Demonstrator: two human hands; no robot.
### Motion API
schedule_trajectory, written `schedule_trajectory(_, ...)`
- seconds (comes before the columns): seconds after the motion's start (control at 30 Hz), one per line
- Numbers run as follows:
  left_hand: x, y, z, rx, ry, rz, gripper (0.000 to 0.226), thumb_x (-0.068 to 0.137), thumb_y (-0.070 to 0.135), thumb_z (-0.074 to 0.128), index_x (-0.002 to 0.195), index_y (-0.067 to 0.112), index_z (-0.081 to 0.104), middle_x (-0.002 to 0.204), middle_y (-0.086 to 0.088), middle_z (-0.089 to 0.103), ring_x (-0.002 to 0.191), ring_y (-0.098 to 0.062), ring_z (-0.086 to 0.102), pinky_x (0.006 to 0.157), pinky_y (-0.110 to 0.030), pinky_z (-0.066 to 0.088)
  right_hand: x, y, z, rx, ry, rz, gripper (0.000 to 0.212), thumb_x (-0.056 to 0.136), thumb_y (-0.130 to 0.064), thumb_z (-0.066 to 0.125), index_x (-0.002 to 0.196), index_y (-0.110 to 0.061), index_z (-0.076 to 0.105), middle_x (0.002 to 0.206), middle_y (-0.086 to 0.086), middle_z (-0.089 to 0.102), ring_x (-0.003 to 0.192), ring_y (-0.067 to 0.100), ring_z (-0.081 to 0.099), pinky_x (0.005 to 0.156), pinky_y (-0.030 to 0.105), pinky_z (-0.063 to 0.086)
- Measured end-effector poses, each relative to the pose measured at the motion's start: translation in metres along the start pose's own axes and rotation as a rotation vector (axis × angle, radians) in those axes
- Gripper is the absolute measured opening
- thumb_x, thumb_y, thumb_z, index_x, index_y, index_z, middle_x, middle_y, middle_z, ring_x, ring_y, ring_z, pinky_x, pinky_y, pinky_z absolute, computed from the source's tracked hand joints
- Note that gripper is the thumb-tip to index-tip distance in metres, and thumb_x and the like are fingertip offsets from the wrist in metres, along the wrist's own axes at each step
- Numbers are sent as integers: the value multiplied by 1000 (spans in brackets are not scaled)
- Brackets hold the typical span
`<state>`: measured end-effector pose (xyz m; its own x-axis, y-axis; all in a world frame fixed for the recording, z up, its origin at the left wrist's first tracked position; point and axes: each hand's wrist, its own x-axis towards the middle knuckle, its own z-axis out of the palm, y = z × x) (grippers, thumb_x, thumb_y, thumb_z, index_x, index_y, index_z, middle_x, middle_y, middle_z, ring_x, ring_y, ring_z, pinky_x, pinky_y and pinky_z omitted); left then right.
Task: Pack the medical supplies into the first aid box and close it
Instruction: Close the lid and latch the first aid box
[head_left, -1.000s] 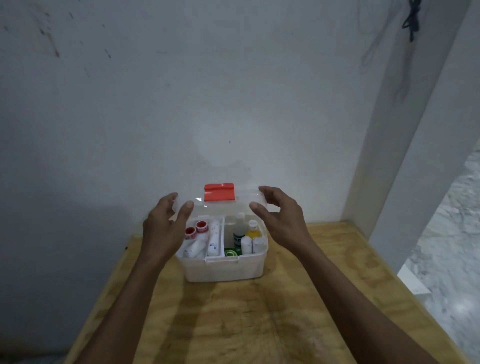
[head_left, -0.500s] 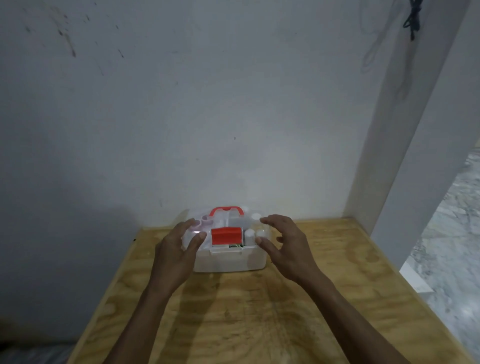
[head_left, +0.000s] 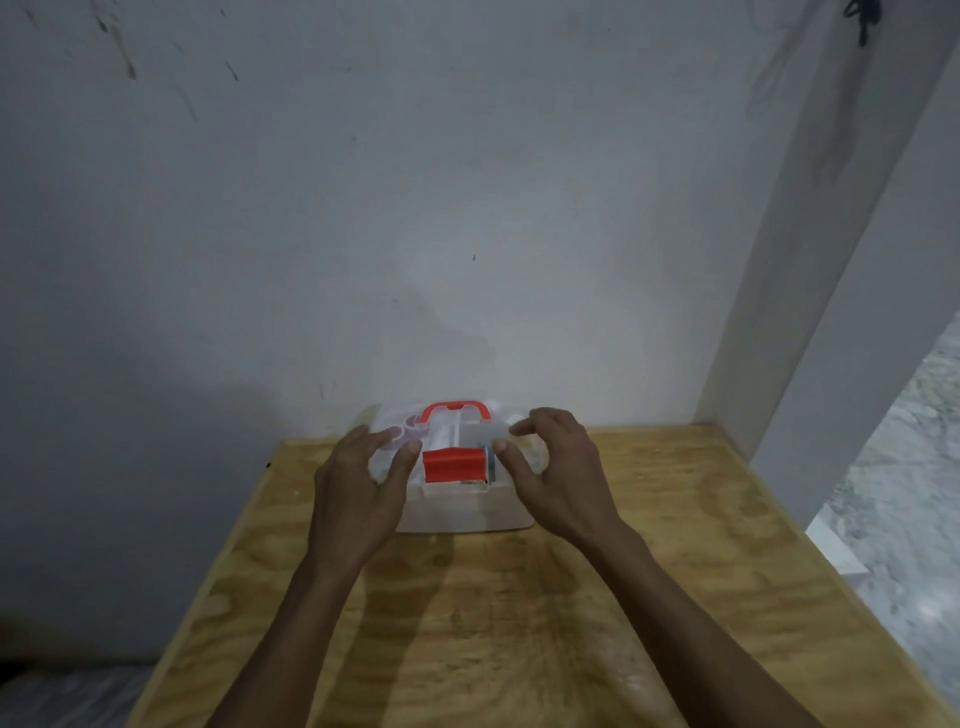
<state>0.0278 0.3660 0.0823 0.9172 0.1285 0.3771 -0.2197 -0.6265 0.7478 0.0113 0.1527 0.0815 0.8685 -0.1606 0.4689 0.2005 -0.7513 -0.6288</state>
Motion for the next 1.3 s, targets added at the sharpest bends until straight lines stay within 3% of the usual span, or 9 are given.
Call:
schedule_trajectory(0.1, 12, 10, 4, 19, -56, -45, 58, 82, 66, 54, 119, 24, 66, 139, -3, 56, 125, -23, 53, 98, -48, 49, 14, -8, 6, -10, -43, 63, 44, 89, -57, 56, 113, -22, 65, 132, -1, 56, 119, 13, 48, 87, 26, 41)
schedule_trajectory(0.27, 15, 16, -3, -2, -156, -82, 60, 77, 69, 58, 125, 32, 62, 150, -1, 43, 135, -25, 43, 105, -55, 42, 15, -12, 4, 9, -149, 101, 49, 86, -54, 63, 126, -26, 61, 148, -1, 42, 135, 20, 35, 104, 40, 38)
schedule_trajectory(0.4, 5, 15, -8, 59, -198, -41, 57, 80, 53, 67, 132, 35, 54, 156, 4, 32, 139, -25, 38, 104, -46, 41, 5, -6, 3, 15, -172, 72, 56, 82, -56, 66, 132, -32, 55, 154, -5, 34, 138, 17, 30, 106, 40, 37)
schedule_trajectory(0.6, -8, 9, -3, 79, -153, 53, 70, 76, 46, 73, 139, 27, 49, 155, 4, 34, 134, -21, 43, 99, -35, 43, -12, -1, 11, -23, -140, 3, 68, 79, -62, 66, 139, -38, 43, 157, -9, 24, 141, 13, 21, 109, 39, 35)
schedule_trajectory(0.83, -5, -6, 2, 91, -159, 115, 77, 69, 64, 62, 138, 31, 50, 154, 5, 35, 134, -19, 42, 100, -34, 43, -21, 1, 20, -21, -72, -35, 68, 82, -67, 59, 140, -36, 43, 157, -7, 27, 142, 15, 23, 111, 44, 35)
schedule_trajectory(1.1, -9, -9, 7, 112, -151, 130, 79, 69, 62, 58, 140, 26, 48, 155, 1, 33, 137, -23, 38, 101, -37, 43, -29, 9, 31, -54, -16, -84, 61, 89, -60, 57, 141, -30, 44, 157, -1, 33, 148, 22, 20, 113, 48, 33)
schedule_trajectory(1.3, -8, -15, 2, 93, -152, 131, 78, 72, 69, 61, 139, 32, 46, 153, 1, 38, 133, -22, 43, 100, -40, 46, -34, -1, 24, 43, -50, 48, 74, 85, -64, 58, 148, -39, 28, 164, -5, 8, 149, 18, 14, 112, 41, 30)
